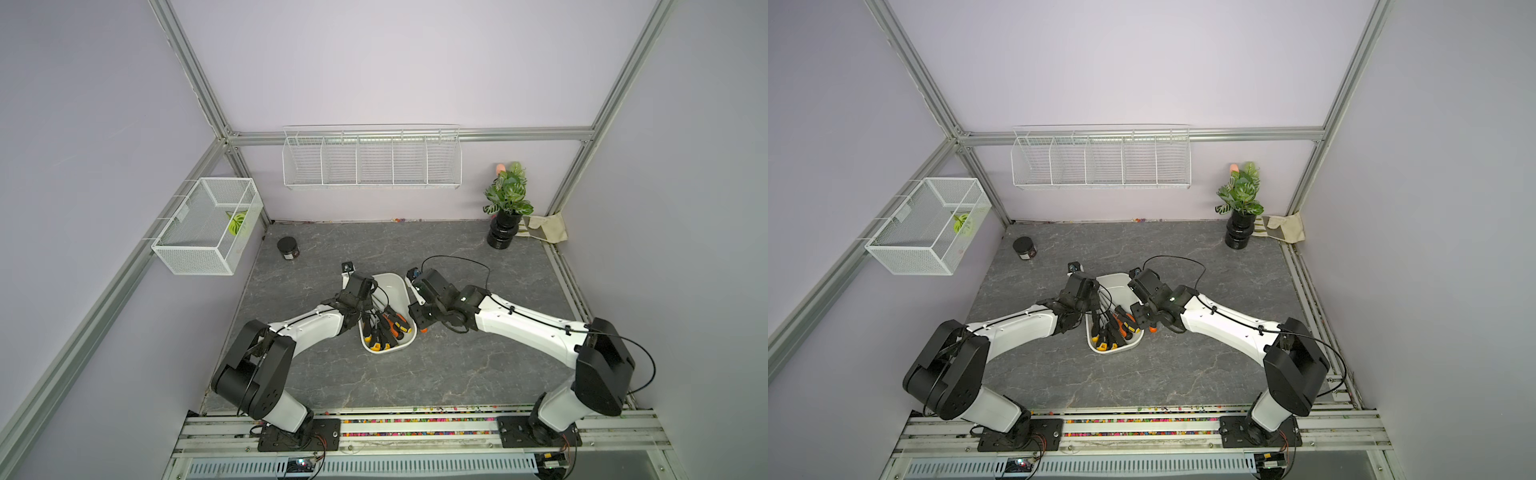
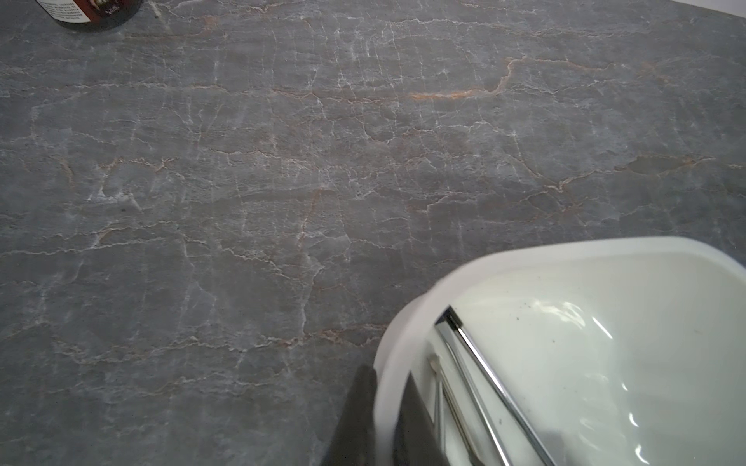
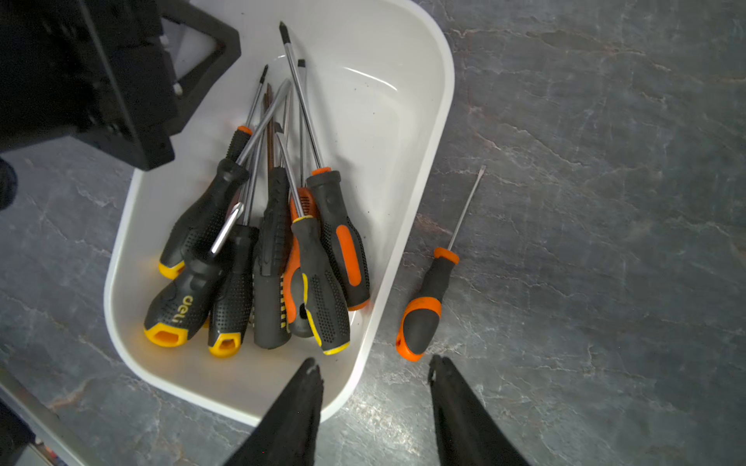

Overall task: Take out the screwdriver from the storage box
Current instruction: Pick up the screwdriver from the storage box.

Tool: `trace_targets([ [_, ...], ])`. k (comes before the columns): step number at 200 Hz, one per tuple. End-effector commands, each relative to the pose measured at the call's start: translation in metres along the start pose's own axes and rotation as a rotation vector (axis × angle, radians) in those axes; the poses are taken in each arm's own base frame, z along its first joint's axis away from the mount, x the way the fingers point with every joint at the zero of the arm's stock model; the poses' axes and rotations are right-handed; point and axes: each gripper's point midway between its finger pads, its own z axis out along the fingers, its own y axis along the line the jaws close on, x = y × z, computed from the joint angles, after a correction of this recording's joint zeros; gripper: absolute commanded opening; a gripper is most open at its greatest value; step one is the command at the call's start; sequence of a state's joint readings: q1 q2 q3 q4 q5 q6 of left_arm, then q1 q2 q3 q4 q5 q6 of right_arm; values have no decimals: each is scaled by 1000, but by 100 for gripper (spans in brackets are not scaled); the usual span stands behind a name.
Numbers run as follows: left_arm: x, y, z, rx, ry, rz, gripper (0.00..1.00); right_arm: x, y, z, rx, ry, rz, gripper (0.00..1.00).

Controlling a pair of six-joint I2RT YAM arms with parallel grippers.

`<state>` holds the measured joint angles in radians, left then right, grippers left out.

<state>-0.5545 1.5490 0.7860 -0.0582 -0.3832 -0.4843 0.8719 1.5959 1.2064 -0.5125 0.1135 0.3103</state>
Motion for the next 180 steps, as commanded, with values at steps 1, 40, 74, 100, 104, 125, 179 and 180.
trace_targets([
  [1, -2, -1, -5, 17, -8, 7, 0, 0, 10, -10, -64, -16, -113, 48],
  [40, -1, -3, -2, 22, 1, 6, 0, 0, 34, -9, -189, -16, -220, 48],
  [74, 1, -3, 1, 14, 11, 12, 0, 4, 40, 4, -216, 29, -246, 47],
  [100, 2, -2, 3, 9, 17, 17, 0, 8, 40, 14, -212, 69, -269, 46],
  [104, 2, -3, 3, 8, 17, 17, 0, 8, 40, 16, -211, 75, -273, 46],
  [125, 2, -3, 4, 6, 20, 21, 0, 7, 39, 22, -200, 101, -298, 45],
  [179, 2, -6, 5, 17, 22, 19, 0, 4, 31, 38, -136, 169, -357, 45],
  [180, 2, -6, 5, 18, 23, 19, 0, 4, 31, 38, -135, 170, -358, 45],
])
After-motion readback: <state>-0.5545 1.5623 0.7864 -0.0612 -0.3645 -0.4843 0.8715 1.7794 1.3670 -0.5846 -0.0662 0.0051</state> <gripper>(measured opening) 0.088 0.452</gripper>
